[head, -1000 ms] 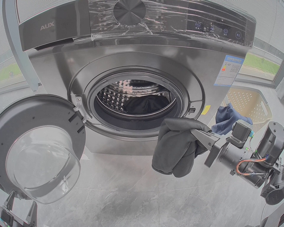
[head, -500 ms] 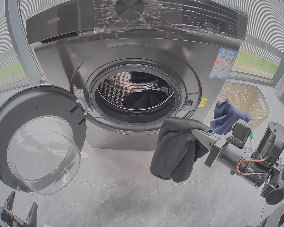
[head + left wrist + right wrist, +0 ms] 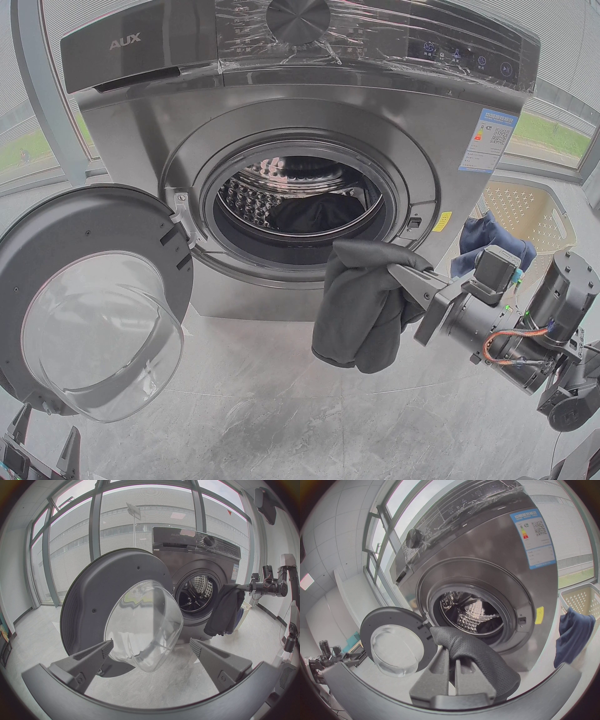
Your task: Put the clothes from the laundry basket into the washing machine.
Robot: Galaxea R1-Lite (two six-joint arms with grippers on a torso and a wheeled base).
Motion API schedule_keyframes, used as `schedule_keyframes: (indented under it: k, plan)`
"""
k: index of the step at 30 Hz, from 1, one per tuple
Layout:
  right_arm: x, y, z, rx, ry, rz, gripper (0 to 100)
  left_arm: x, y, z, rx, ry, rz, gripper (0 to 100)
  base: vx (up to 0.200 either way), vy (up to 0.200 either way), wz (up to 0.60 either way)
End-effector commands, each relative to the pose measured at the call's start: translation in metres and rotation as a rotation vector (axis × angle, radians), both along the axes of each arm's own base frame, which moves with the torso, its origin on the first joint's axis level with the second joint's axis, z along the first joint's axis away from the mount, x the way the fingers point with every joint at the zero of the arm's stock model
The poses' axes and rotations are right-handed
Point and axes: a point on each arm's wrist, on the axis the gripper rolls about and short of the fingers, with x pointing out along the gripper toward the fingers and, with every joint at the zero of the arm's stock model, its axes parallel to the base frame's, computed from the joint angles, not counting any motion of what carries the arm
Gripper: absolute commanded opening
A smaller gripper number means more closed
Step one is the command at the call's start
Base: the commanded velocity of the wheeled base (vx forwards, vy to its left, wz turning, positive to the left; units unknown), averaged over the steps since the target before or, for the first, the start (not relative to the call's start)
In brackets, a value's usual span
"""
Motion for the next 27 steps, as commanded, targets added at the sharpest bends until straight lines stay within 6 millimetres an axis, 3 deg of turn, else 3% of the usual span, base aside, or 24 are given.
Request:
schedule_keyframes:
  k: [1,5,6,8,10,16,22,27]
  plan:
    - [0.005,0.017,0.001,0.028,-0.024,0.024,0,0.000,0.000,-0.005,0.000,0.000,-0.004,100,0.000,0.000,0.00]
    - [0.007,0.027,0.000,0.048,-0.041,0.045,0,0.000,0.000,-0.003,0.023,-0.018,-0.007,100,0.000,0.000,0.00]
    - [0.007,0.029,-0.001,0.049,-0.042,0.050,0,-0.002,0.000,0.005,0.021,-0.061,-0.014,100,0.000,0.000,0.00]
    - [0.009,0.034,-0.003,0.053,-0.045,0.056,0,-0.010,-0.002,0.039,0.021,-0.189,-0.082,100,0.000,0.000,0.00]
    - [0.014,0.040,-0.005,0.059,-0.052,0.059,0,-0.009,-0.005,0.058,0.030,-0.186,-0.211,100,0.000,0.000,0.00]
    - [0.030,0.059,-0.010,0.102,-0.095,0.057,0,0.031,-0.010,0.064,0.007,0.083,-0.465,100,0.000,0.000,0.00]
    - [0.036,0.063,-0.002,0.134,-0.128,0.052,0,0.078,-0.016,0.072,0.029,0.185,-0.625,100,0.000,0.000,0.00]
    - [0.036,0.067,0.001,0.143,-0.144,0.084,0,0.123,-0.034,0.073,0.027,0.242,-0.764,100,0.000,0.000,0.00]
